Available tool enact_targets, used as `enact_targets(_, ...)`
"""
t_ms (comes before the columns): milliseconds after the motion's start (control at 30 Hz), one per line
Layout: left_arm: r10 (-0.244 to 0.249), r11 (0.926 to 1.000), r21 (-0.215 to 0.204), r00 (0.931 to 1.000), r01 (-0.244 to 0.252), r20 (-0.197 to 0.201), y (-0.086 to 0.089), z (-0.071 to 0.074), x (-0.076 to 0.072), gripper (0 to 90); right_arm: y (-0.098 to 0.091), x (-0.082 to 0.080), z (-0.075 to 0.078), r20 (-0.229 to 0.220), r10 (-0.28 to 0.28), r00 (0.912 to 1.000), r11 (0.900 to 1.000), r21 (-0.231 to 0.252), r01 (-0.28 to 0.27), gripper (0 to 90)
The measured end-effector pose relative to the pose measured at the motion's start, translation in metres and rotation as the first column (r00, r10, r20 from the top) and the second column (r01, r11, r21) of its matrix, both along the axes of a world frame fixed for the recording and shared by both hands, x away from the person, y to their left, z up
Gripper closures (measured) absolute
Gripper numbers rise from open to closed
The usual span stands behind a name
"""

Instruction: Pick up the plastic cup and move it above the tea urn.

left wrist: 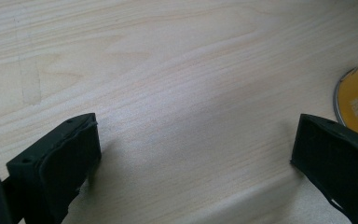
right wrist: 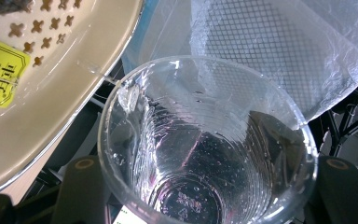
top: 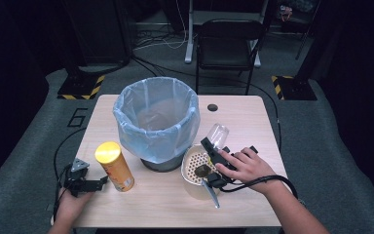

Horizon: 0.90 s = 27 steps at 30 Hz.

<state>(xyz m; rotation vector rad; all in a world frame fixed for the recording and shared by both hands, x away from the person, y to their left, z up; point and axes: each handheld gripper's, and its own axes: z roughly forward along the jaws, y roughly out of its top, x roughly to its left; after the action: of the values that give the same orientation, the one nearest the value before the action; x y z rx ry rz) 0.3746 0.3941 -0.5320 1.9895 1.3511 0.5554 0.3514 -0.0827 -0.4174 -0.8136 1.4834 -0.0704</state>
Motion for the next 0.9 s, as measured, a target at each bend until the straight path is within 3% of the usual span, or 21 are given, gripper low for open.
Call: enact_targets(900, -0.001, 1.0000, 0.005, 1.0000, 0.001, 0.003, 0.0003, 0.0001, 0.0001, 1.0, 0.0008, -0.0019, -0.0005, 0.014, 0.014, 0.9998, 0.9999, 0.002, -0.014, 37.9)
